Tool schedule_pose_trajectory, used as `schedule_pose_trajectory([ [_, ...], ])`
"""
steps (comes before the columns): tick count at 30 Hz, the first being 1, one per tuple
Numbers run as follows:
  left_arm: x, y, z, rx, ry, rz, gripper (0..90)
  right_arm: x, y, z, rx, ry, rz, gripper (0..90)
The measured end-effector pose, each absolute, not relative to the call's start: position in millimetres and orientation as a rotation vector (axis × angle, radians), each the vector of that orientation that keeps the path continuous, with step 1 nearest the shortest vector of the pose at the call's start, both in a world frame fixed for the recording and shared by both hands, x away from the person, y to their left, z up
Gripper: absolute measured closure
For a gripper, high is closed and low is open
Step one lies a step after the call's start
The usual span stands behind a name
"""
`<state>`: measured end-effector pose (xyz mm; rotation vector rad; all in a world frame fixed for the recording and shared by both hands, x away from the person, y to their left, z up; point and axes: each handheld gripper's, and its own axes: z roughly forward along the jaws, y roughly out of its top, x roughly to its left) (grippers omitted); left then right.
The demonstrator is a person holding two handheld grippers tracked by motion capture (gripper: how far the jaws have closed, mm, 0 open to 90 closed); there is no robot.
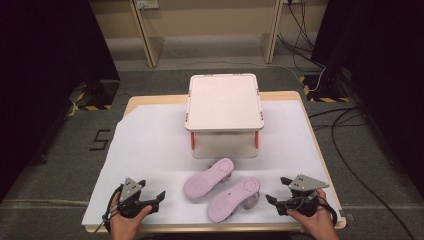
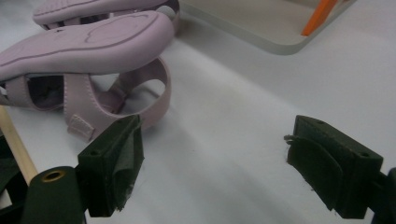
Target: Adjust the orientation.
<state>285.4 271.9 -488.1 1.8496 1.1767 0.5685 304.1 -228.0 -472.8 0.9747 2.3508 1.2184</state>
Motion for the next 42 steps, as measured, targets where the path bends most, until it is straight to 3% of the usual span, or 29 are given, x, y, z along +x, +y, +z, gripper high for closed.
schedule_pose_trajectory([
  [10, 286, 273, -489, 1.842, 1.18, 0.568, 15.0, 299, -220, -473, 0.91, 2.398, 1.247, 19.9],
  [32, 287, 272, -489, 1.836, 1.181, 0.574, 15.6, 289, -190, -470, 0.647, 2.48, 1.378, 40.6],
  [36, 287, 271, -490, 1.842, 1.181, 0.572, 15.8, 294, -177, -473, 0.607, 2.535, 1.356, 45.8],
  [39, 287, 271, -489, 1.842, 1.178, 0.57, 15.8, 296, -169, -477, 0.571, 2.555, 1.288, 55.9],
  [42, 287, 271, -489, 1.839, 1.175, 0.561, 15.9, 298, -172, -476, 0.58, 2.565, 1.316, 60.4],
])
